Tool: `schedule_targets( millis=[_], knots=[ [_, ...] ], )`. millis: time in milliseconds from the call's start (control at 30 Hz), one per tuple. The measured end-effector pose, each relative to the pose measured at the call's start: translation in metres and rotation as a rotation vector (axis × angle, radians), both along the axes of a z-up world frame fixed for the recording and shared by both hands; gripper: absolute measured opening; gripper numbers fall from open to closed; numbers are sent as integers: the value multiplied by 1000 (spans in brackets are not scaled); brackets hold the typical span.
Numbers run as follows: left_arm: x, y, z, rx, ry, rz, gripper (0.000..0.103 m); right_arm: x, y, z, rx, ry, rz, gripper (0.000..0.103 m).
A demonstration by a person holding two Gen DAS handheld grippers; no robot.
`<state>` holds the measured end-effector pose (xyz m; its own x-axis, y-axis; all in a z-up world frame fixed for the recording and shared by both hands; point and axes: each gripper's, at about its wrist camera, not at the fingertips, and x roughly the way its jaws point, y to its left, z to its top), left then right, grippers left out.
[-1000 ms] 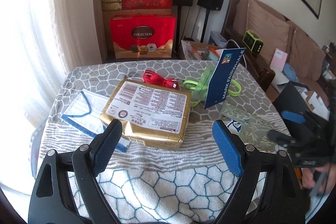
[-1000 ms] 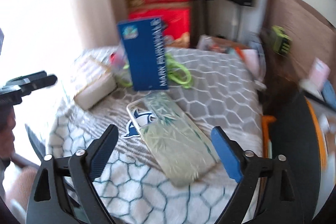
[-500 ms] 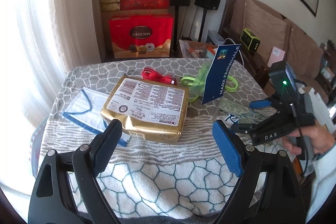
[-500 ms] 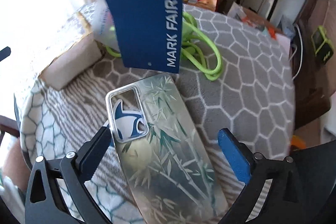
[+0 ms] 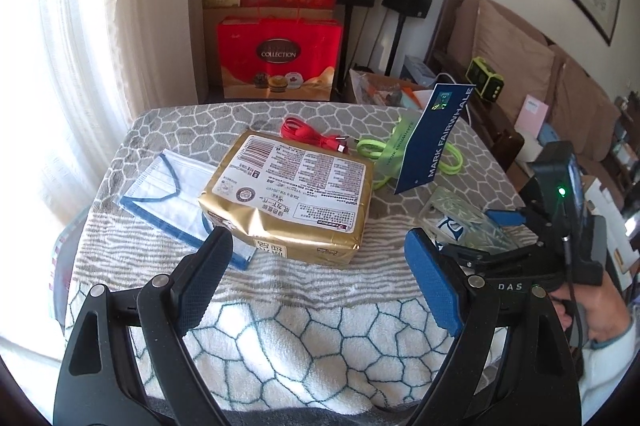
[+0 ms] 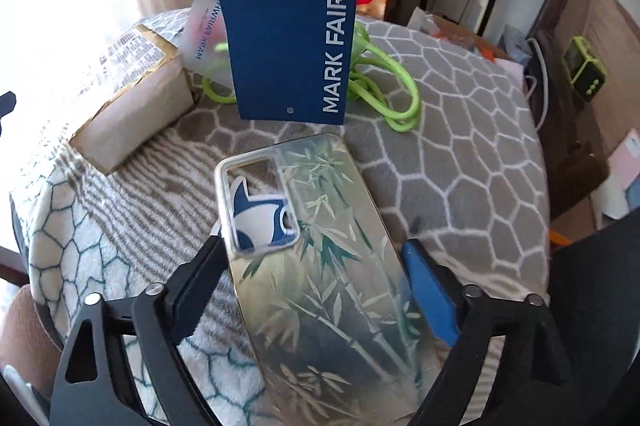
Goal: Organize objects
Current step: 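Close the right tool on the phone case while the left tool grasps the blue whale cutout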
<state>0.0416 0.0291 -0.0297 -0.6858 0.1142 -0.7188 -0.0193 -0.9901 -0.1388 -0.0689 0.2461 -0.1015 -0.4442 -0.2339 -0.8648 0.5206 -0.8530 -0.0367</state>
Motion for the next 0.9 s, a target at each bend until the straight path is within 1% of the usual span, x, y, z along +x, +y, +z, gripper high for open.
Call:
schedule_targets(
  millis=[67,133,200,300,367,400,467,500,567,633,667,700,767,833,900],
  knots=[
    [1,1,2,5,1,-4,86,3,10,8,-2,23,-47,86],
    [3,3,6,3,13,-7,86,1,28,18,-69,2,-97,86],
    [4,5,10,6,16,-8,86,0,50,32,-158,-4,-149,86],
    [6,9,16,20,32,-18,86,5,75,53,-240,12,-210,85],
    [5,15,16,18,36,-43,87,5,88,62,-275,15,-250,85],
    [3,22,14,8,27,-70,89,8,90,65,-279,17,-263,85],
    [-4,41,4,-35,-20,-137,89,10,96,68,-260,22,-288,85],
    [-6,48,0,-37,-29,-158,89,15,96,70,-249,25,-293,85],
    [-9,62,-7,-16,-41,-207,89,23,101,69,-234,30,-307,85],
    [-18,81,-19,14,-53,-299,92,32,109,63,-254,18,-328,84],
    [-26,92,-28,19,-74,-357,92,33,112,61,-266,9,-337,84],
    [-35,105,-40,2,-109,-396,92,35,115,58,-274,6,-346,84],
    [-46,121,-54,-29,-138,-410,92,39,121,55,-284,0,-353,84],
    [-56,131,-64,-27,-152,-424,92,45,124,54,-284,4,-351,84],
    [-62,140,-74,-54,-168,-421,92,49,122,52,-277,0,-346,83]
  ],
)
